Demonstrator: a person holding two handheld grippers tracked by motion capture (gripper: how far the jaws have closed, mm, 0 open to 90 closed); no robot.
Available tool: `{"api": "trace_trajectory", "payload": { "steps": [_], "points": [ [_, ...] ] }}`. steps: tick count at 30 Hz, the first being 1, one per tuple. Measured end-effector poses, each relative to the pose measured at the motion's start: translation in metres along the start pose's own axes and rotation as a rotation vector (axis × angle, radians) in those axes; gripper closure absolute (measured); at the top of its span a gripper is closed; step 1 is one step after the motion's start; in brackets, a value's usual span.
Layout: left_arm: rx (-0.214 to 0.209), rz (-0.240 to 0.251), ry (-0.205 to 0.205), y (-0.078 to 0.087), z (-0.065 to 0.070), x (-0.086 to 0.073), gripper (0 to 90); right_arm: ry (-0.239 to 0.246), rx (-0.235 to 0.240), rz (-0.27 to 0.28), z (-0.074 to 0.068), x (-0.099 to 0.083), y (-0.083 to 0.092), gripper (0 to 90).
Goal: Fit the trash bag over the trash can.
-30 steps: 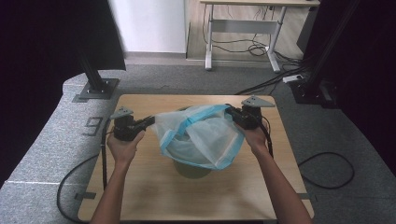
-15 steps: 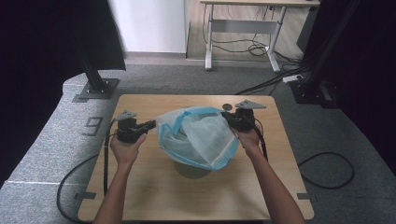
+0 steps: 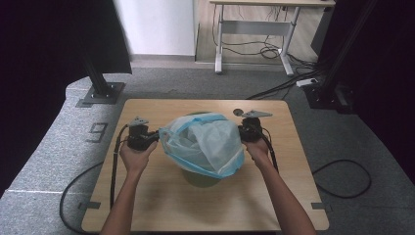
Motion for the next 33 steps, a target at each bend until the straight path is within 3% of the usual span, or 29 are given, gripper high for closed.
{"api": "trace_trajectory", "payload": {
  "steps": [4,9,13,16,25,33],
  "points": [
    [-0.008,-0.023,0.001,-0.007,0.002,-0.001,89.6,-0.008,0.010,-0.022,0.000,-0.002,-0.005,86.7],
    [-0.032,-0.041,0.020,-0.016,0.003,-0.004,89.7,0.036,-0.012,-0.055,-0.005,-0.006,-0.012,86.8],
    [-0.031,-0.064,0.036,-0.021,0.000,-0.006,89.7,0.015,-0.010,-0.087,-0.004,-0.009,-0.017,86.9],
    [-0.028,-0.079,0.054,-0.024,-0.005,-0.011,89.7,0.008,-0.034,-0.132,0.000,-0.015,-0.022,87.1],
    [-0.043,-0.082,0.058,-0.025,-0.009,-0.023,89.7,-0.054,-0.009,-0.132,0.015,-0.033,-0.024,87.0],
    [-0.038,-0.099,0.059,-0.028,-0.009,-0.026,89.7,-0.058,-0.012,-0.125,0.019,-0.035,-0.017,86.5]
  ]
}}
Point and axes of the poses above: each handheld gripper's, and its own axes: y roughly backward along the jaws, x roughly out of its top, z roughly to its right, the point moved 4 cm from there along -y, roughly forward along the jaws, and after that the axes turned 14 degrees about -z, right-handed, at the moved point
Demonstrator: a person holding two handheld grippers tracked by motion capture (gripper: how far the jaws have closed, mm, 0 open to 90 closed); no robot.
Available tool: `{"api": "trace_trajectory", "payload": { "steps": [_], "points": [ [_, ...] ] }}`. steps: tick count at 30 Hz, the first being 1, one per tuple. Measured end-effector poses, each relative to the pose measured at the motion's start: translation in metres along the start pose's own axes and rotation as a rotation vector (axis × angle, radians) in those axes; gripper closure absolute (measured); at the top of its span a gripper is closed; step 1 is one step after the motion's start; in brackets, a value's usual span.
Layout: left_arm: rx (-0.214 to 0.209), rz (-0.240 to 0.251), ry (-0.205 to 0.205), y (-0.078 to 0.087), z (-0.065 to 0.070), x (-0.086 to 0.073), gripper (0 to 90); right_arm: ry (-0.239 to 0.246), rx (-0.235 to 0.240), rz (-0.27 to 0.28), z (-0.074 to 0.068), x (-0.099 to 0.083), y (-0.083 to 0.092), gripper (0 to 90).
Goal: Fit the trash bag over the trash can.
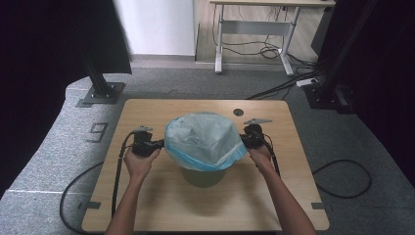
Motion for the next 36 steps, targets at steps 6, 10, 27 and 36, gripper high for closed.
{"api": "trace_trajectory", "payload": {
  "steps": [6,10,27,36],
  "points": [
    [-0.002,0.000,0.001,0.000,-0.001,-0.002,89.6,-0.015,-0.017,0.048,0.004,-0.005,0.008,69.1],
    [-0.007,0.007,0.000,0.002,0.001,-0.002,89.5,-0.057,-0.045,0.159,0.011,-0.003,0.034,55.1],
    [0.005,0.030,-0.001,0.010,0.002,-0.002,89.5,0.020,0.026,0.288,-0.006,-0.016,0.113,43.3],
    [0.008,0.036,-0.005,0.013,0.005,-0.002,89.5,0.142,0.185,0.263,-0.058,-0.035,0.135,32.9]
  ]
}}
Point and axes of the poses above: each handheld gripper's, and its own axes: y roughly backward along the jaws, x roughly out of its top, z roughly to its right, the point moved 4 cm from there along -y, roughly forward along the jaws, and after that the axes turned 14 degrees about -z, right-handed, at the moved point
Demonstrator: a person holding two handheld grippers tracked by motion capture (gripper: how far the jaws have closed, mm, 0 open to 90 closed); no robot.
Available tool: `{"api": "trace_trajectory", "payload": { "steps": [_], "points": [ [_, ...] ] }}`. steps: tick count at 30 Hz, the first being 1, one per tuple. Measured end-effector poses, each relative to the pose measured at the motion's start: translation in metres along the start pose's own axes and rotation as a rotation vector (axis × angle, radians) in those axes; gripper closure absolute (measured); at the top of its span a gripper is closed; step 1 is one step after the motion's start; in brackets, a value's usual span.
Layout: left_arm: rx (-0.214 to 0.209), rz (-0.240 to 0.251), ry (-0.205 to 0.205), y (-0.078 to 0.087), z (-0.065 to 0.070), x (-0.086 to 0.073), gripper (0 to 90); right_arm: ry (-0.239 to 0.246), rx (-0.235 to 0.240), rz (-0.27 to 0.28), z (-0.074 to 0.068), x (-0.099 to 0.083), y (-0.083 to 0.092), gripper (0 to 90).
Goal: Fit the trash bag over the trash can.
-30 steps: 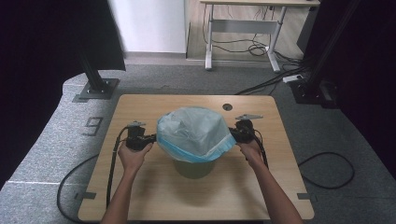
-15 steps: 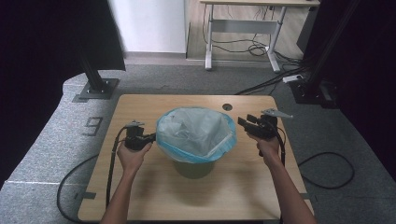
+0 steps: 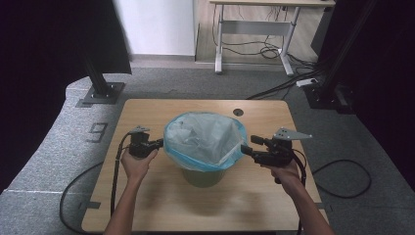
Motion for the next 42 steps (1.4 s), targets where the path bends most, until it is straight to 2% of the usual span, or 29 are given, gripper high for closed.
{"api": "trace_trajectory", "payload": {
  "steps": [2,8,12,15,20,23,25,28,33,39,42],
  "points": [
    [0.000,0.003,-0.005,0.001,0.002,0.000,89.4,0.011,0.032,-0.018,-0.011,-0.003,-0.005,29.7],
    [0.002,0.010,-0.010,0.006,0.003,0.000,89.4,0.038,0.040,-0.062,-0.020,-0.013,-0.017,22.8],
    [0.003,0.015,-0.012,0.008,0.004,0.000,89.4,0.045,0.054,-0.076,-0.023,-0.016,-0.023,22.8],
    [0.013,0.013,-0.022,0.008,0.004,-0.001,89.4,0.046,0.053,-0.078,-0.024,-0.017,-0.026,26.5],
    [0.011,0.009,-0.029,0.006,0.006,-0.001,89.4,0.066,0.070,-0.068,-0.028,-0.017,-0.023,42.1],
    [0.009,0.009,-0.031,0.006,0.007,-0.001,89.4,0.066,0.070,-0.071,-0.030,-0.018,-0.023,44.8],
    [0.008,0.013,-0.031,0.006,0.007,-0.001,89.4,0.072,0.047,-0.071,-0.031,-0.018,-0.021,44.7],
    [0.007,0.017,-0.034,0.008,0.008,-0.001,89.4,0.083,0.027,-0.050,-0.035,-0.014,-0.016,43.2],
    [0.006,0.021,-0.034,0.009,0.009,-0.001,89.4,0.094,0.028,-0.019,-0.045,-0.004,-0.010,38.5],
    [0.003,0.027,-0.044,0.010,0.013,-0.002,89.4,0.106,0.022,-0.014,-0.060,0.007,-0.015,29.0],
    [0.004,0.030,-0.054,0.011,0.015,-0.002,89.4,0.113,-0.006,-0.014,-0.068,0.012,-0.021,25.8]
  ]
}}
Point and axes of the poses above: each handheld gripper's, and its own axes: y roughly backward along the jaws, x roughly out of its top, z roughly to its right, the point moved 4 cm from there along -y, roughly forward along the jaws, and after that the axes turned 14 degrees about -z, right-handed, at the moved point
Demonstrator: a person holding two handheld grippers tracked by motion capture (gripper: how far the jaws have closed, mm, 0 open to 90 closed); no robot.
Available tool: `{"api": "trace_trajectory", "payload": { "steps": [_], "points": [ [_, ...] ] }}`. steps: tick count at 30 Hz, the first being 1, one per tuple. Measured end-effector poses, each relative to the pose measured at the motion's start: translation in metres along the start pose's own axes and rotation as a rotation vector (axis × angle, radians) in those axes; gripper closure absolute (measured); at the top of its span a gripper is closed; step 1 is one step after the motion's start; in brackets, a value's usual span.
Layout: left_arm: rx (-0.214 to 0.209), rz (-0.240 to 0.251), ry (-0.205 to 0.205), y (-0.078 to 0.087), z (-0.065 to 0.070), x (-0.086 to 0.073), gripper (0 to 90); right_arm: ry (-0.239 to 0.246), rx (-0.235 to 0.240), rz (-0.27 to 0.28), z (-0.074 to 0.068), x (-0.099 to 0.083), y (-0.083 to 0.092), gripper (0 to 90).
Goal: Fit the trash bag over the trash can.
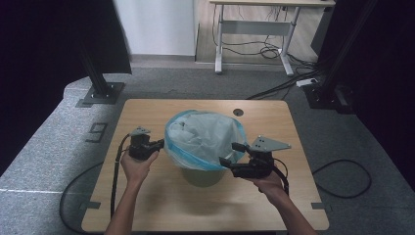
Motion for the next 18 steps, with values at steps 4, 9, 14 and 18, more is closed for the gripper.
{"api": "trace_trajectory", "payload": {
  "steps": [4,9,14,18],
  "points": [
    [0.003,0.007,0.002,0.002,0.000,0.000,89.4,-0.016,-0.020,0.001,-0.006,0.007,-0.008,24.4],
    [0.000,0.014,0.000,0.005,0.000,-0.001,89.4,-0.027,-0.061,-0.010,-0.011,0.011,-0.018,27.0],
    [-0.002,0.020,-0.001,0.006,0.000,-0.002,89.4,-0.032,-0.118,-0.016,-0.011,0.005,-0.023,47.8],
    [-0.005,0.024,0.000,0.006,0.000,-0.002,89.4,-0.026,-0.142,-0.018,-0.011,0.002,-0.023,66.8]
  ]
}}
Point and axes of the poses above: each handheld gripper's, and its own axes: y roughly backward along the jaws, x roughly out of its top, z roughly to its right, the point moved 4 cm from there along -y, roughly forward along the jaws, and after that the axes turned 14 degrees about -z, right-handed, at the moved point
